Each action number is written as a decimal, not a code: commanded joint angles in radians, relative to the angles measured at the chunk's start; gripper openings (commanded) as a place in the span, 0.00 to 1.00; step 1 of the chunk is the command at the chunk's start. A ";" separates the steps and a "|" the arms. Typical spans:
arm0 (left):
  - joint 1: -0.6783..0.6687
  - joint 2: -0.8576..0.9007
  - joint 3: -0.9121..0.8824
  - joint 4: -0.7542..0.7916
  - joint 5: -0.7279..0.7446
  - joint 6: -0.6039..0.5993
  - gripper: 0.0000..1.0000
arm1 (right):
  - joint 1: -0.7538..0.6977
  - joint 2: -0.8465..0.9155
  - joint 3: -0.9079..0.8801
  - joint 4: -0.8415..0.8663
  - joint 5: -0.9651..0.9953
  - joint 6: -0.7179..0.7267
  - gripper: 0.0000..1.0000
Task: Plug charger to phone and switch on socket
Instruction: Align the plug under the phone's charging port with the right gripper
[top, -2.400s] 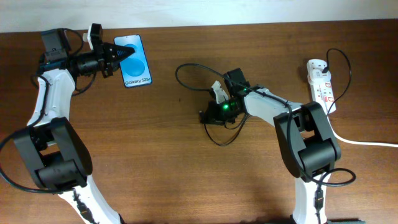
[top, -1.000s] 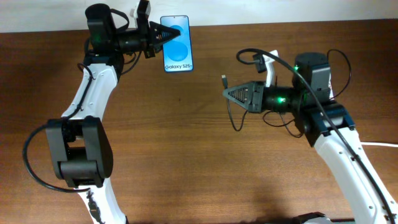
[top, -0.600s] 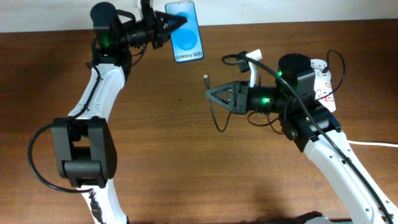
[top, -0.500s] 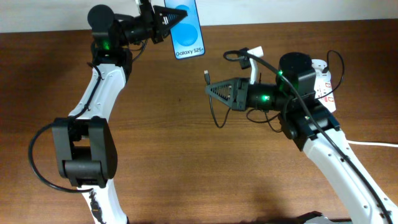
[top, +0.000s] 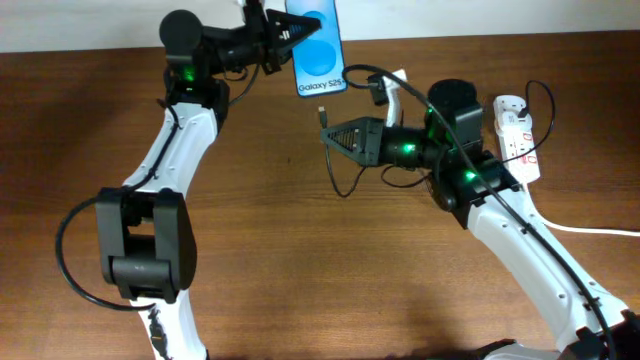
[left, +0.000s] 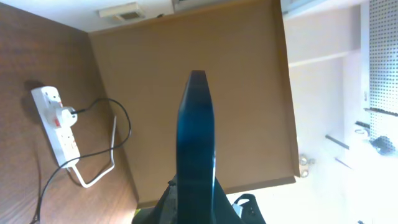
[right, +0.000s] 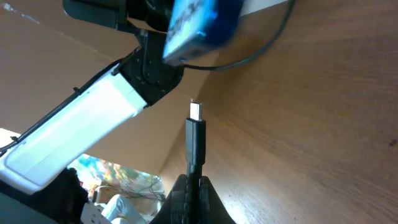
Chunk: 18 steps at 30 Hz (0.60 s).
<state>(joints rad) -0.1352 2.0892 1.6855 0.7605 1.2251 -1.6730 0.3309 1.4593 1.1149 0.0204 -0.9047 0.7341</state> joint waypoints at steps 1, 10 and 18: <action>-0.002 0.024 0.016 0.005 -0.017 -0.009 0.00 | 0.028 0.001 0.000 0.006 0.032 -0.001 0.04; -0.002 0.030 0.016 -0.138 -0.013 0.074 0.00 | 0.022 0.001 0.000 0.002 0.053 -0.003 0.04; -0.002 0.030 0.016 -0.137 0.009 0.074 0.00 | -0.034 0.001 0.000 -0.043 0.052 0.000 0.04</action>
<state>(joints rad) -0.1410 2.1250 1.6855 0.6140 1.2228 -1.6157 0.3153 1.4593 1.1152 -0.0151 -0.8597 0.7334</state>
